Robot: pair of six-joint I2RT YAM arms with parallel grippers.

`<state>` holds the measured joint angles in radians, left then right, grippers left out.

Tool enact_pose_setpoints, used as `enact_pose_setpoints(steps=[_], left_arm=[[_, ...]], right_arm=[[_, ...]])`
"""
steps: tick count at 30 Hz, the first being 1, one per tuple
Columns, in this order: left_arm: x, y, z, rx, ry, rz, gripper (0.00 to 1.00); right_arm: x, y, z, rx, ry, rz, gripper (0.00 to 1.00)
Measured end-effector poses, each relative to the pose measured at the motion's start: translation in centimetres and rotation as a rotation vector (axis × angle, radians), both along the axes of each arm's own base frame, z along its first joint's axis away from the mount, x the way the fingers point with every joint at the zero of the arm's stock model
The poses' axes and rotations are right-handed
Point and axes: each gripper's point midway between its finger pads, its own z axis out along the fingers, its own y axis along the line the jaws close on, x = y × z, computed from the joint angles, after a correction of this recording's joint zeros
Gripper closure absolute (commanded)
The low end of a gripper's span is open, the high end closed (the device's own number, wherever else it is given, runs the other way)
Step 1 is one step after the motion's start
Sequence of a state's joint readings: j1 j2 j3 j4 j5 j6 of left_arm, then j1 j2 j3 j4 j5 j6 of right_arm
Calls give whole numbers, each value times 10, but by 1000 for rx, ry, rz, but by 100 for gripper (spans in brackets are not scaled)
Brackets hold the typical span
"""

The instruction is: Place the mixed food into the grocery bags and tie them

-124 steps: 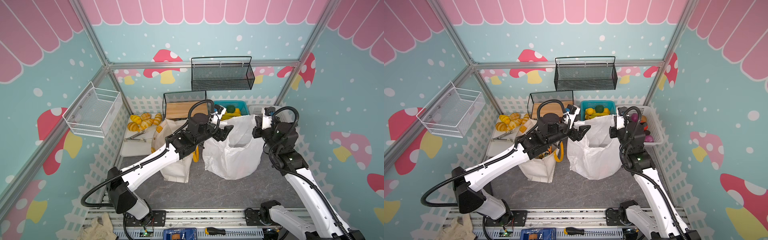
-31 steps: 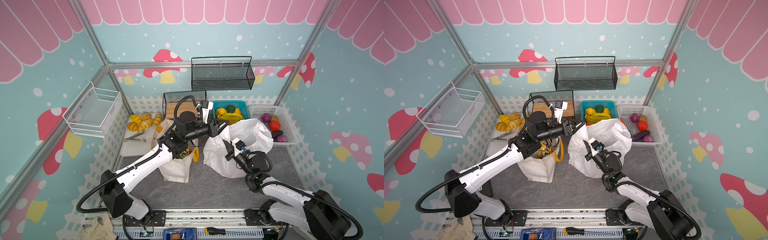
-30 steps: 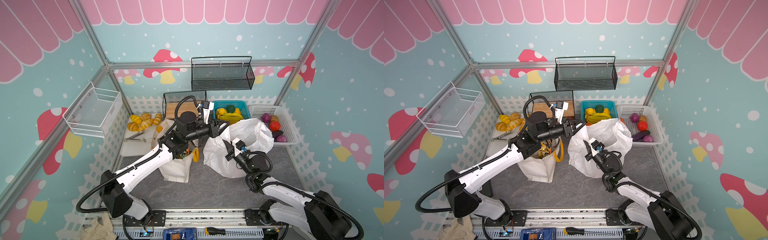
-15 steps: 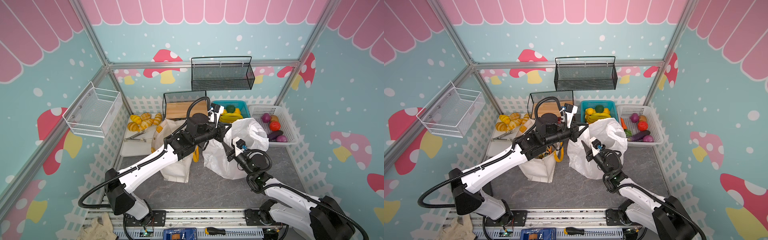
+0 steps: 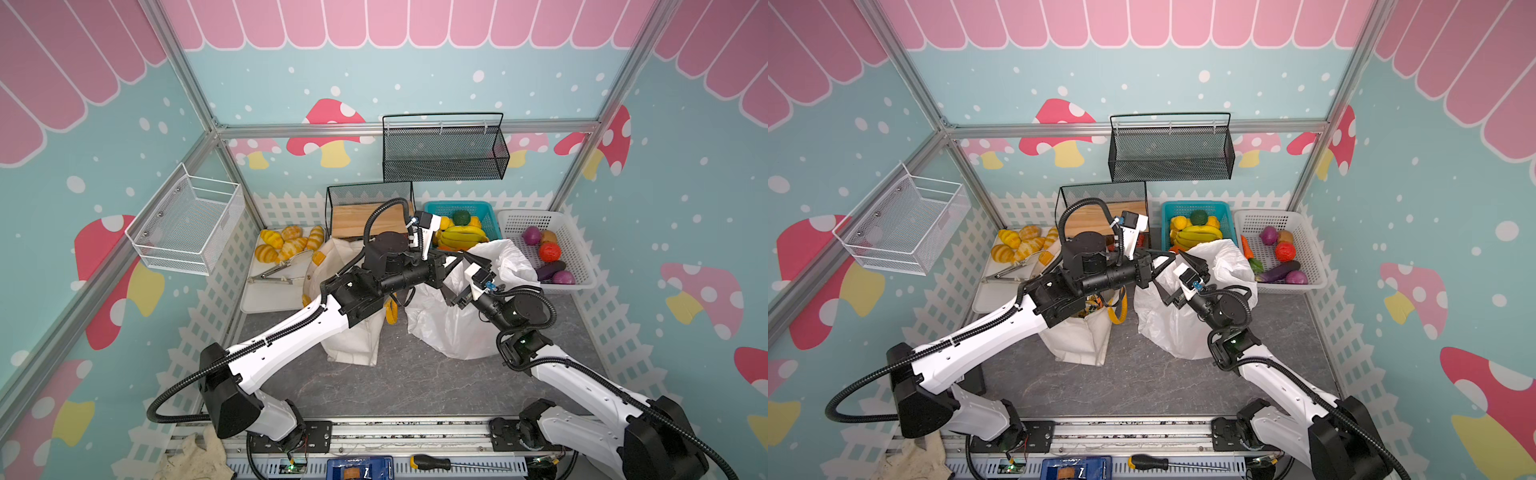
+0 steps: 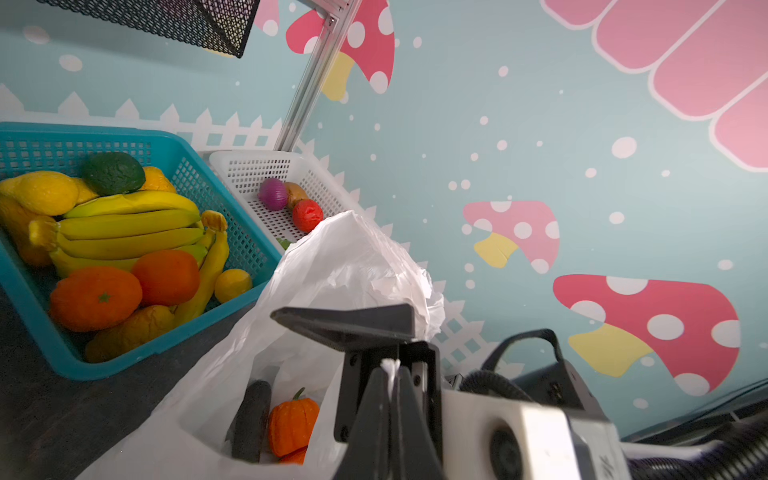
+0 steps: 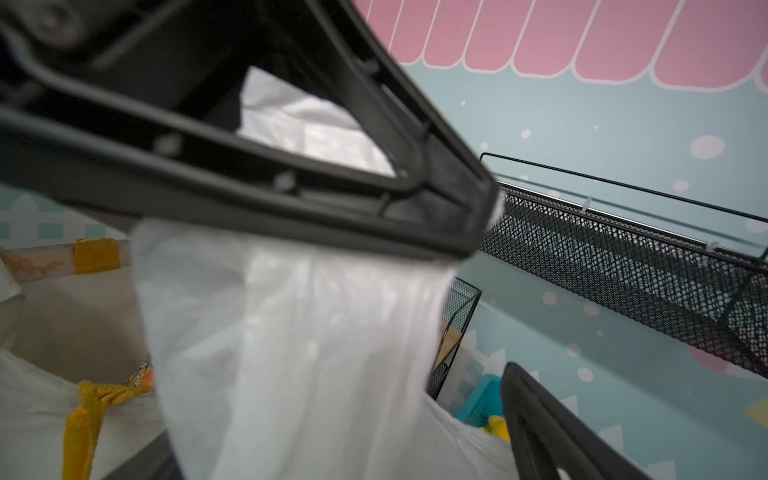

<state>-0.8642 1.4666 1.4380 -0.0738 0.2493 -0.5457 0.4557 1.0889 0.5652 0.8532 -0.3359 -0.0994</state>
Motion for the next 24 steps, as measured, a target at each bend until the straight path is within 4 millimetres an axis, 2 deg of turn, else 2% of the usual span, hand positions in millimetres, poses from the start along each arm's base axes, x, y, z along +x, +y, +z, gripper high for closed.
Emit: enact_pose_setpoints(steps=[4, 6, 9, 15, 18, 21, 24], left_arm=[[-6, 7, 13, -57, 2, -22, 100], [-7, 9, 14, -75, 11, -30, 100], [-5, 10, 10, -97, 37, -46, 100], [2, 16, 2, -114, 83, -48, 100], [4, 16, -2, -112, 100, -51, 100], [6, 14, -11, -100, 124, -54, 100], [9, 15, -15, -93, 131, -48, 100]], right_arm=[[10, 7, -2, -31, 24, 129, 5], [11, 18, -5, -47, 43, 212, 6], [12, 31, -13, -61, 86, 315, 13], [12, 42, -56, -65, 236, 431, 47], [7, 41, -78, -55, 301, 444, 60], [2, 37, -88, -38, 334, 427, 71], [1, 32, -90, -19, 346, 387, 80]])
